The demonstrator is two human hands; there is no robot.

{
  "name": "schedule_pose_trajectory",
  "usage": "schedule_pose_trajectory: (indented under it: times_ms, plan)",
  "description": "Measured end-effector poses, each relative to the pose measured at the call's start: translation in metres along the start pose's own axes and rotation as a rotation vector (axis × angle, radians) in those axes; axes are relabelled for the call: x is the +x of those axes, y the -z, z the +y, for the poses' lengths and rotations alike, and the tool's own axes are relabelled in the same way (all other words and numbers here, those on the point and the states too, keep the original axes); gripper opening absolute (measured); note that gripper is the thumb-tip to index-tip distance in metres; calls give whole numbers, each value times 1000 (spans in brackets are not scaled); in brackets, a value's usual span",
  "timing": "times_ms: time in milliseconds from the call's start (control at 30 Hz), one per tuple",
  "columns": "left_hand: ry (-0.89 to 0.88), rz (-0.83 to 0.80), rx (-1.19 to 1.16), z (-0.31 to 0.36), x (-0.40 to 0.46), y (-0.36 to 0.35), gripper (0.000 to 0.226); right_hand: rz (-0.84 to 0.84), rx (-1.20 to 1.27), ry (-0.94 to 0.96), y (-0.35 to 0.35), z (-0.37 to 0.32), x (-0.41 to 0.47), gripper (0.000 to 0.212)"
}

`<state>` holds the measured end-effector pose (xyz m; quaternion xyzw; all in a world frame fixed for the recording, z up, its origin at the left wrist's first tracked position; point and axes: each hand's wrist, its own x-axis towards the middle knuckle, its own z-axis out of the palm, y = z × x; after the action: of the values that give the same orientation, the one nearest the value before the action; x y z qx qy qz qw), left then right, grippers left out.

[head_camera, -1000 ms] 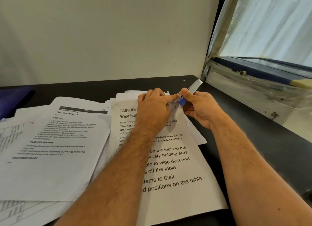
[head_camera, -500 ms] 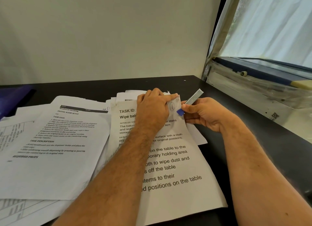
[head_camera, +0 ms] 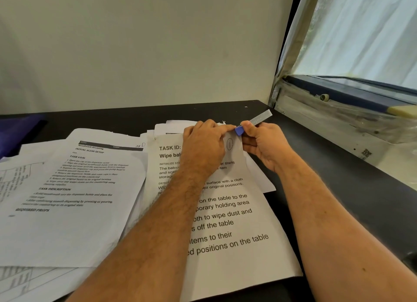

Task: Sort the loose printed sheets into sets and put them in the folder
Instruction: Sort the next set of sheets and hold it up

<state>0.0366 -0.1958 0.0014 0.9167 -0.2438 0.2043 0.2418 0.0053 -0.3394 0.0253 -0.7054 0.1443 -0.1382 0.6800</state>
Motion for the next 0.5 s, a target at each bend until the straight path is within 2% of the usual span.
schedule_pose_trajectory:
  times_ms: [500]
  plan:
    - [-6, 45, -35, 0, 0, -1, 36, 40, 16, -74, -6, -6, 5, 33]
